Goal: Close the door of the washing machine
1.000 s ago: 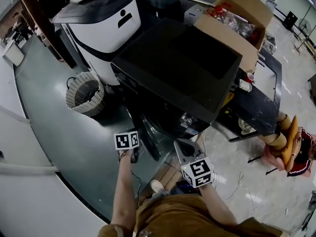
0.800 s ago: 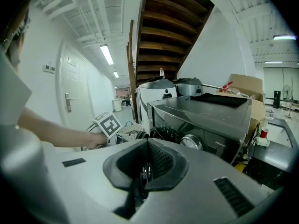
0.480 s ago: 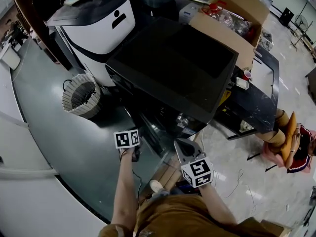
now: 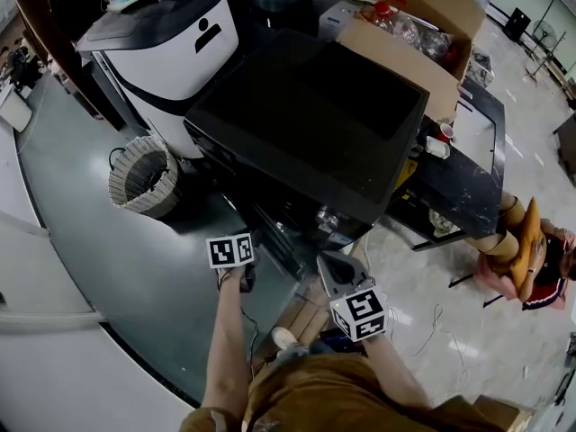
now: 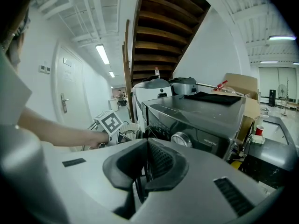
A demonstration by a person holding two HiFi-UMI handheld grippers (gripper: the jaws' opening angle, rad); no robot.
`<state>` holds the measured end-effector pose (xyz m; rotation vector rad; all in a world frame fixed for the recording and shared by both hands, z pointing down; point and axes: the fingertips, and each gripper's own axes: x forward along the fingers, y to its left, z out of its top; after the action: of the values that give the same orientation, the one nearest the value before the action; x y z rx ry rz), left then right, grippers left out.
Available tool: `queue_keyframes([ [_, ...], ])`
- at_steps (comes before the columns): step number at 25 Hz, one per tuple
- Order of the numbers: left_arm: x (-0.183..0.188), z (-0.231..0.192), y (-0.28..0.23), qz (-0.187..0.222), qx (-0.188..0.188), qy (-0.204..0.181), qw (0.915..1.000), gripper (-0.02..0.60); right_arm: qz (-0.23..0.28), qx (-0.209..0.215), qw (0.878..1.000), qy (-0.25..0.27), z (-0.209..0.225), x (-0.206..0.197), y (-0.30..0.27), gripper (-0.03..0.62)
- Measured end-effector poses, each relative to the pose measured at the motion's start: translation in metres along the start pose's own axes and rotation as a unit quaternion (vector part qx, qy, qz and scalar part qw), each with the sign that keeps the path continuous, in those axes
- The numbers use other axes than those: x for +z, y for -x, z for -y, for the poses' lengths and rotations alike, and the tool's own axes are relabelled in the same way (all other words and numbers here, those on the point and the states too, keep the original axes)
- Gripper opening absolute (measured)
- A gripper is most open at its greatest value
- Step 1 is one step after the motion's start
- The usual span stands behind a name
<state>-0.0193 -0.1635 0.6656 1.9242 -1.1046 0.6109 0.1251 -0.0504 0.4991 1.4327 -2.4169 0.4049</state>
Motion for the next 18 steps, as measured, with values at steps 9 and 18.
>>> queue_keyframes([
  [9, 0.006, 0.006, -0.009, 0.005, -0.009, 0.001, 1.0, 0.164, -0.003, -0.007, 1.0, -0.002, 0.01, -0.001, 0.001, 0.012],
  [18, 0.014, 0.012, -0.018, 0.006, -0.018, 0.002, 0.9998, 0.172, -0.003, -0.02, 1.0, -0.006, 0.022, -0.002, 0.003, 0.012],
])
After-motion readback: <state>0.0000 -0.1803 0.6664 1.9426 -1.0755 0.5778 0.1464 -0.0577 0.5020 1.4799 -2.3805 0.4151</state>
